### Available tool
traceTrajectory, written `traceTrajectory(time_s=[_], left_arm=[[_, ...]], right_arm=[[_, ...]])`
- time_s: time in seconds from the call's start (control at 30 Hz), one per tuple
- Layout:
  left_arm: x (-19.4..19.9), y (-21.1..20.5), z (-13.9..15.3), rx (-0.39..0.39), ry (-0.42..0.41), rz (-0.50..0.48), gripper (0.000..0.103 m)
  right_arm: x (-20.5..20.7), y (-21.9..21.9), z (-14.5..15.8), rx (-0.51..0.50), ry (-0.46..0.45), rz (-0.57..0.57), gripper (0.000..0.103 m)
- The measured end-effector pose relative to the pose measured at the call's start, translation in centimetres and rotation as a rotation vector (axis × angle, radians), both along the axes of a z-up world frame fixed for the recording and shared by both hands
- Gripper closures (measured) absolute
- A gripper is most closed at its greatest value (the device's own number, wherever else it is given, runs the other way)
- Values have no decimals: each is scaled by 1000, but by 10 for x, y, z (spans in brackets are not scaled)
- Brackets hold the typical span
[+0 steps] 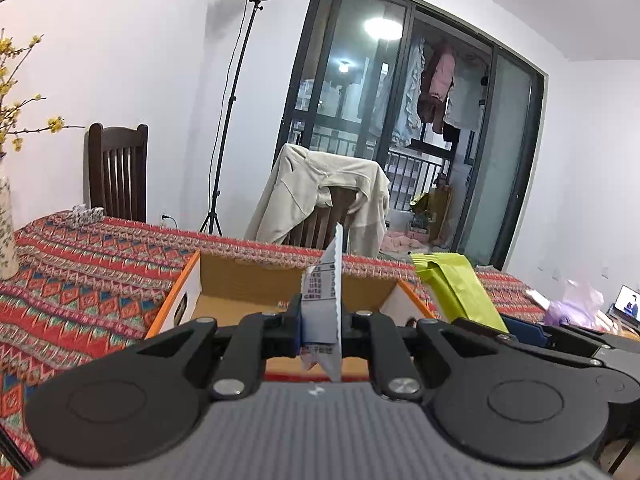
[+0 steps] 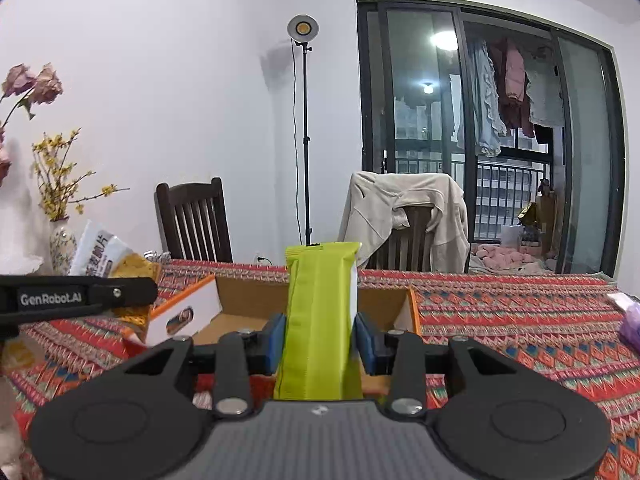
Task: Organize snacks
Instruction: 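Lift both held snacks and carry them over the open cardboard box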
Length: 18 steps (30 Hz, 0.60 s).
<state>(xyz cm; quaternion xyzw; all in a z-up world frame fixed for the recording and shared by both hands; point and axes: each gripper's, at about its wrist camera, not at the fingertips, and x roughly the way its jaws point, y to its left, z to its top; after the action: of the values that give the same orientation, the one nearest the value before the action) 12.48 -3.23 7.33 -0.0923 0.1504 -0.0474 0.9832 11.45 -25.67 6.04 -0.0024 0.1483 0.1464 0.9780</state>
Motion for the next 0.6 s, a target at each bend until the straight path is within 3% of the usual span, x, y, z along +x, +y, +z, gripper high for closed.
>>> traceTrajectory(time_s=[0.33, 0.6], left_arm=[[68, 6, 4, -52, 9, 80, 89], [109, 11, -22, -85, 74, 130, 89]], right_arm=[[75, 19, 11, 23, 16, -10, 66], [119, 20, -20, 62, 94, -55, 66]])
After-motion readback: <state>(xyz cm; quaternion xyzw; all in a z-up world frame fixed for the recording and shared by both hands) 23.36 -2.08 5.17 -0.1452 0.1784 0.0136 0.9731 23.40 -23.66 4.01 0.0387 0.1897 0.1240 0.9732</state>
